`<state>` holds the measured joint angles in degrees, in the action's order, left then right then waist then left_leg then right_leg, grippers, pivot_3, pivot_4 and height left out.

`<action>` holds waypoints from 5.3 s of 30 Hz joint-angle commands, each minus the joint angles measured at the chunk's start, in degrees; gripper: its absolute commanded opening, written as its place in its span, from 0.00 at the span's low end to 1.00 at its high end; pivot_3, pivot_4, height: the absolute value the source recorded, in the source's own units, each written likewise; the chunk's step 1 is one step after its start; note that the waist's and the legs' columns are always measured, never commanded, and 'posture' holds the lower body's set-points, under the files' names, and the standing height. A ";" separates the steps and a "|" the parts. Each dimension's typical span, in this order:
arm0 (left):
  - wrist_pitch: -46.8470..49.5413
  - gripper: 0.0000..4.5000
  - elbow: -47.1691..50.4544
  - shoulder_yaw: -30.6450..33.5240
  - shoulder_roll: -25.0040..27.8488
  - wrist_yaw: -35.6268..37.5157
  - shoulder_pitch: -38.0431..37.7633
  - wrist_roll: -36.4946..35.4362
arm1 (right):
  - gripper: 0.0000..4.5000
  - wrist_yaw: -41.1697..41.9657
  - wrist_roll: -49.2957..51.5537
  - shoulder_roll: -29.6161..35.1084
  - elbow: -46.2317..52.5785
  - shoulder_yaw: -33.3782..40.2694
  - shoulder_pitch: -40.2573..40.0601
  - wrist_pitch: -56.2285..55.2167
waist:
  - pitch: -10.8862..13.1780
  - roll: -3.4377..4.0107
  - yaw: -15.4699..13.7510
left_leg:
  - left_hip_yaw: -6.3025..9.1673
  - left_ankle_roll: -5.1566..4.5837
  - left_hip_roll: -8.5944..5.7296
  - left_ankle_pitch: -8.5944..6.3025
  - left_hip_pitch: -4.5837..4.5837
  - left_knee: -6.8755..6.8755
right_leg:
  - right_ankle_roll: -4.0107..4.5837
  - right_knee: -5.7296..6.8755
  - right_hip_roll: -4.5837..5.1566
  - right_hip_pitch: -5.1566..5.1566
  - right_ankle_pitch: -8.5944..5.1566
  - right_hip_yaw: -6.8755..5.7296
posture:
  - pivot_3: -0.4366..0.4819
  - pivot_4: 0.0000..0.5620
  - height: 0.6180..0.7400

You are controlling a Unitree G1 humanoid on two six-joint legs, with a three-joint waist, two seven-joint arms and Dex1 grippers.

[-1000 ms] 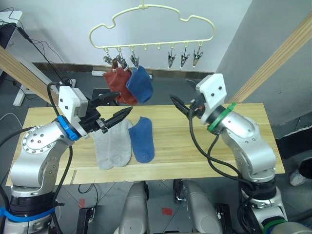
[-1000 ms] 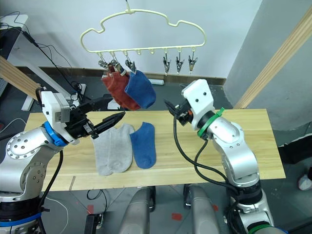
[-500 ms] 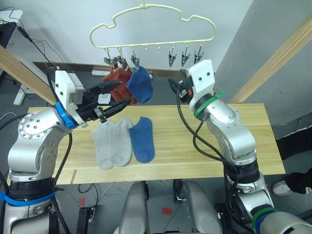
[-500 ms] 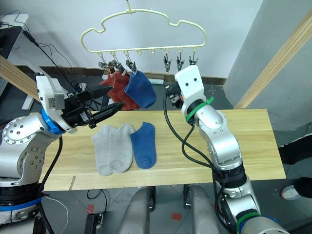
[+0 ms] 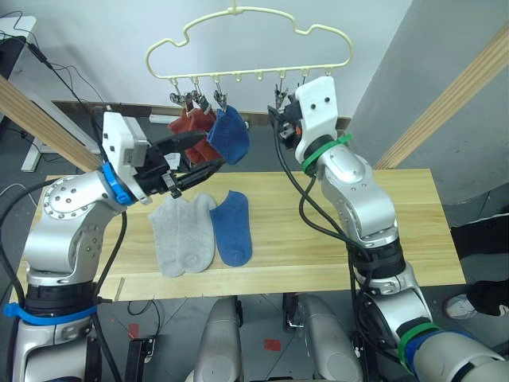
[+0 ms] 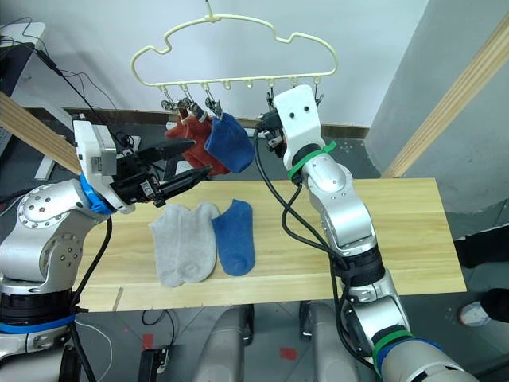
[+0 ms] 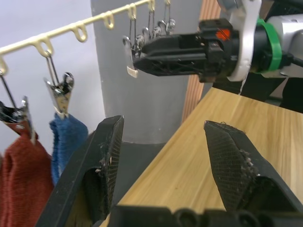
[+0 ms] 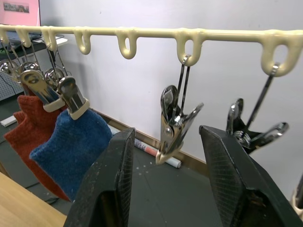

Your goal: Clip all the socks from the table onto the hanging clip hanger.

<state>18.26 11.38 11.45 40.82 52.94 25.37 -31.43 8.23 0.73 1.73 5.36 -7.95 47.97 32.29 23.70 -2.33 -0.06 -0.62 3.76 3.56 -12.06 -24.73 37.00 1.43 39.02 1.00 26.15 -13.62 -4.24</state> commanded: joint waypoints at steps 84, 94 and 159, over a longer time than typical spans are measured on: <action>13.85 0.66 -13.15 -15.90 -25.13 -36.67 -6.19 24.31 | 0.02 0.19 2.47 -4.58 -5.77 3.00 6.18 -7.09 | -0.01 0.00 0.37 | -0.03 -0.27 0.04 -0.10 0.00 0.00 | 0.13 0.03 0.06 -0.01 0.10 0.02 | 0.41 0.69 1.00; 12.11 0.36 -12.16 -15.37 -26.05 -35.30 -5.82 23.69 | 0.02 0.38 2.46 -4.20 -5.37 2.97 5.94 -6.68 | -0.01 0.00 0.36 | -0.03 -0.27 0.04 -0.10 0.00 0.00 | 0.13 0.02 0.06 -0.01 0.10 0.03 | 0.41 0.68 1.00; -37.91 0.00 -30.77 -17.42 -29.69 -36.04 15.91 36.98 | 0.02 1.01 4.11 -4.94 -0.65 2.65 4.68 -0.22 | -0.01 0.00 1.82 | -0.07 -0.33 0.00 -0.13 -0.05 -0.04 | 0.10 -0.04 0.07 0.01 0.11 -0.03 | 0.37 0.69 1.00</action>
<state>-18.18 -20.93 -6.45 11.46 17.04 40.66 6.56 8.87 4.15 -2.97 1.39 -4.69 52.80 32.10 23.70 -2.33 1.77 -0.69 3.43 3.56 -12.19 -24.77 36.95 1.53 38.97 1.07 26.17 -13.51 -4.27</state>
